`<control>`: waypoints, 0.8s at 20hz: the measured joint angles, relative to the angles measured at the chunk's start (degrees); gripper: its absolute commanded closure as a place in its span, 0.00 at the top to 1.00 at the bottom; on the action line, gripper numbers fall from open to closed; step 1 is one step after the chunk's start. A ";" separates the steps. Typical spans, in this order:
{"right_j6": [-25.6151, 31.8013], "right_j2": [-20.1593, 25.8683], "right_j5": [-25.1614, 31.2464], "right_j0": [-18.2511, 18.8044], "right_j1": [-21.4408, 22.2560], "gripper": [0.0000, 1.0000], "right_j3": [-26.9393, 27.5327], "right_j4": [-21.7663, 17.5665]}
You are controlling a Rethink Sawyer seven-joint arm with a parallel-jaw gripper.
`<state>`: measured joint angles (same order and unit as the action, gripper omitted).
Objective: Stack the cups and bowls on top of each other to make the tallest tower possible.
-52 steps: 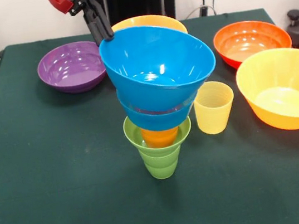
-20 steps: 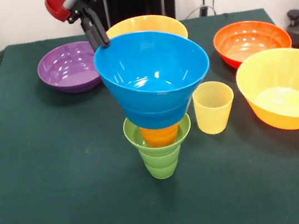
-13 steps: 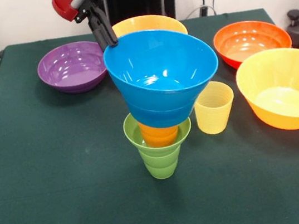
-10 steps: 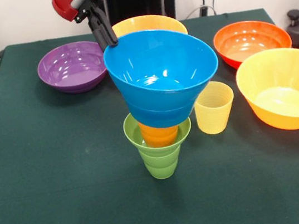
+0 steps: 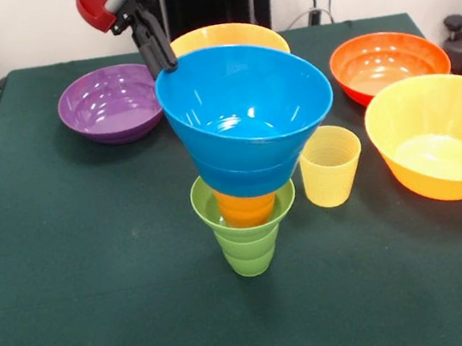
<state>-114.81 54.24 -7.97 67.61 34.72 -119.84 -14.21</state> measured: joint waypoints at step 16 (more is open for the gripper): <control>-0.01 0.59 -0.01 1.35 0.01 1.00 0.02 0.01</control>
<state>-114.82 54.83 -7.98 68.96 34.72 -119.82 -14.20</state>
